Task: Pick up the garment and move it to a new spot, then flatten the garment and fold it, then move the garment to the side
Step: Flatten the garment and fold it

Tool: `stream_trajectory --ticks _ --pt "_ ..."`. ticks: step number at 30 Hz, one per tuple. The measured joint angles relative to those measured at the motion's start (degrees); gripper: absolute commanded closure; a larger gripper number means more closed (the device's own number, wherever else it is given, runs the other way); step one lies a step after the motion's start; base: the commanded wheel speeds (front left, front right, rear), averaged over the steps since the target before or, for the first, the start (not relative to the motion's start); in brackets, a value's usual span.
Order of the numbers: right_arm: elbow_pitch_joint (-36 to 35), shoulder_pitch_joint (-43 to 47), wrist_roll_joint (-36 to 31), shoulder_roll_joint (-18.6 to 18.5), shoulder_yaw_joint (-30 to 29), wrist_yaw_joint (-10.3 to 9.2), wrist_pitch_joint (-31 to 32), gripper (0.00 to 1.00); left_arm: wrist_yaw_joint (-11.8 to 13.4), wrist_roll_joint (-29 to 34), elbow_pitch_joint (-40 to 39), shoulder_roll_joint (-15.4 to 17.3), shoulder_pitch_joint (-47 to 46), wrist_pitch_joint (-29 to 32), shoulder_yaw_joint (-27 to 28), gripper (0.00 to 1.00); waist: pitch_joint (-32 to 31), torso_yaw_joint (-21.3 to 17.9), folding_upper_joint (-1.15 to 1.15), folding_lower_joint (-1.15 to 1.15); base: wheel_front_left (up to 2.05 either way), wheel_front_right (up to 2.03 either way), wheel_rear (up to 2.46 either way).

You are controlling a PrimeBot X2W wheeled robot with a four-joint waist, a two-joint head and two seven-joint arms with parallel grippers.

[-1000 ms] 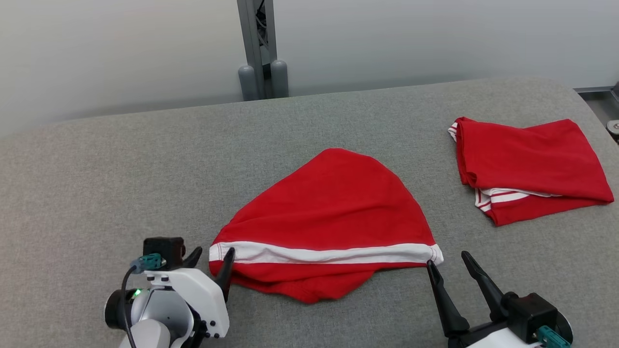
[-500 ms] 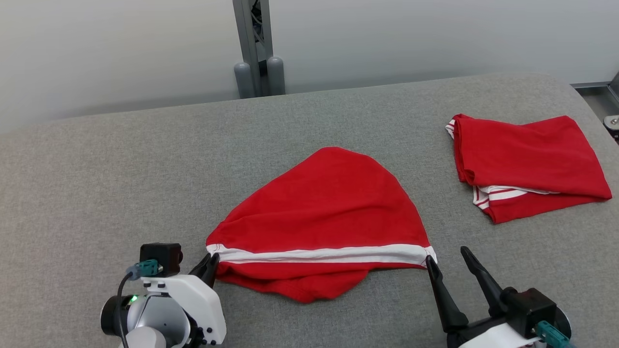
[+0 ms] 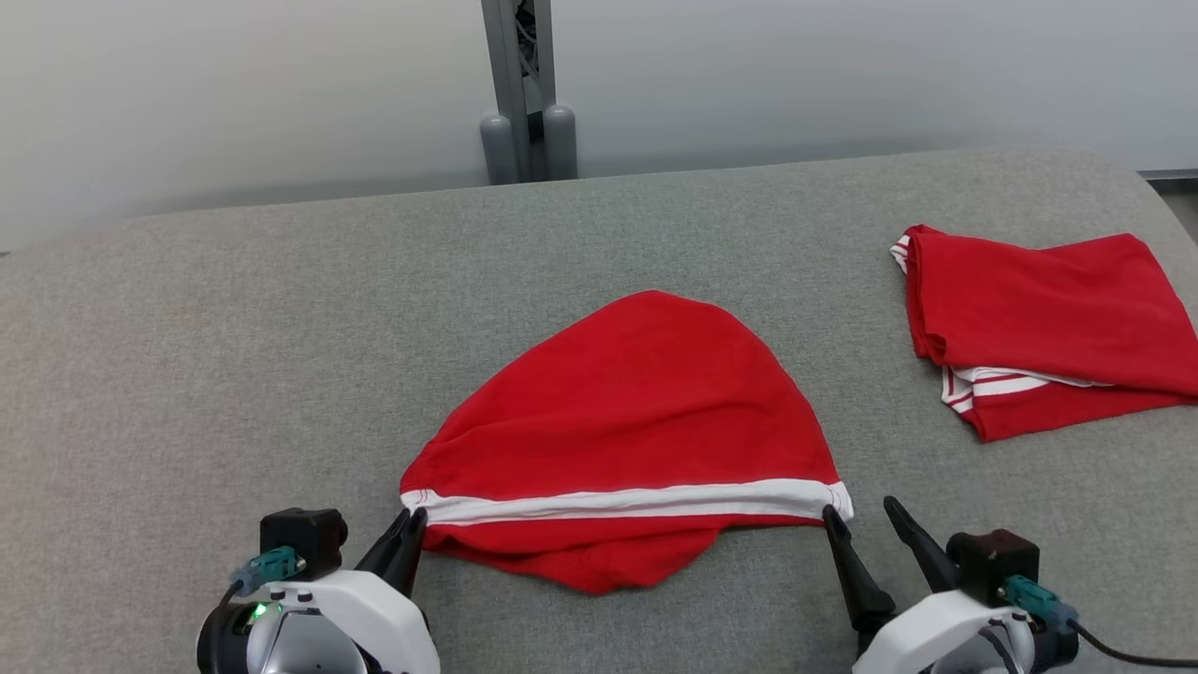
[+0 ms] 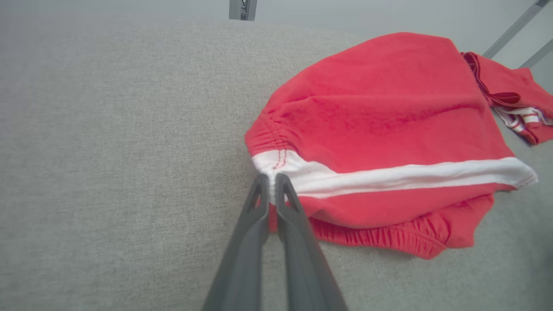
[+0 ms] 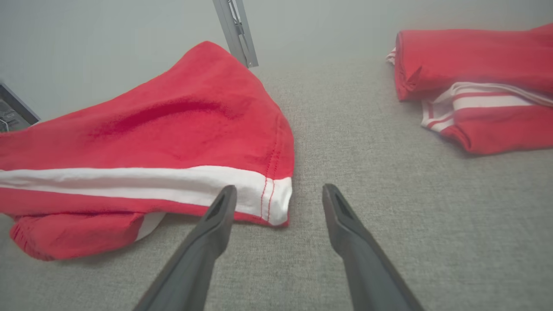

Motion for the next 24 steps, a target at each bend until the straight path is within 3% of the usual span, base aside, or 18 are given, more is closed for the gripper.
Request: stream_trajectory --ticks 6,7,8,9,11,12,19,24 --pt "5.71 -3.93 2.16 0.09 1.91 0.00 0.00 0.00 -0.18 0.05 0.01 -0.09 -0.14 -0.16 -0.79 1.00 0.33 1.11 0.00 0.00 0.00 0.00 0.00" --pt "6.56 -4.30 2.45 0.05 1.96 0.00 0.00 0.05 -0.18 0.05 0.03 -0.08 -0.20 -0.16 -0.91 1.00 0.36 1.24 0.00 0.00 0.00 0.00 0.00" --pt "7.10 -4.58 2.83 -0.03 2.21 -0.01 0.00 0.14 -0.18 0.05 0.05 -0.08 -0.30 -0.16 -0.99 1.00 0.38 1.36 0.00 0.00 0.00 0.00 0.00" --pt "7.56 -4.80 3.52 -0.02 2.58 -0.01 0.00 0.32 -0.18 0.04 0.02 -0.09 -0.41 -0.16 -1.05 1.00 0.40 1.43 0.00 0.00 0.00 0.00 0.00" --pt "8.36 -5.17 4.01 0.07 3.32 0.00 0.00 0.82 -0.18 0.02 0.02 -0.08 -0.49 -0.34 -1.08 1.00 0.46 1.45 0.00 0.00 0.00 0.00 0.00" --pt "8.71 -5.36 4.14 0.05 3.57 0.00 0.00 1.00 -0.19 -0.01 0.02 -0.08 -0.52 -0.55 -1.07 1.00 0.47 1.43 0.00 0.00 0.00 0.00 0.00" --pt "7.22 -5.83 4.10 0.03 3.16 0.00 0.01 1.00 -0.68 -0.24 -1.10 0.24 -0.78 -3.75 -0.98 1.00 0.20 1.00 0.00 0.00 0.00 0.00 0.00" --pt "-1.08 -5.51 2.93 -1.20 1.01 0.00 0.00 1.00 -3.57 -1.16 -5.46 1.72 -2.79 -7.47 -0.59 1.00 -1.23 0.79 0.00 0.00 0.00 0.00 0.00"
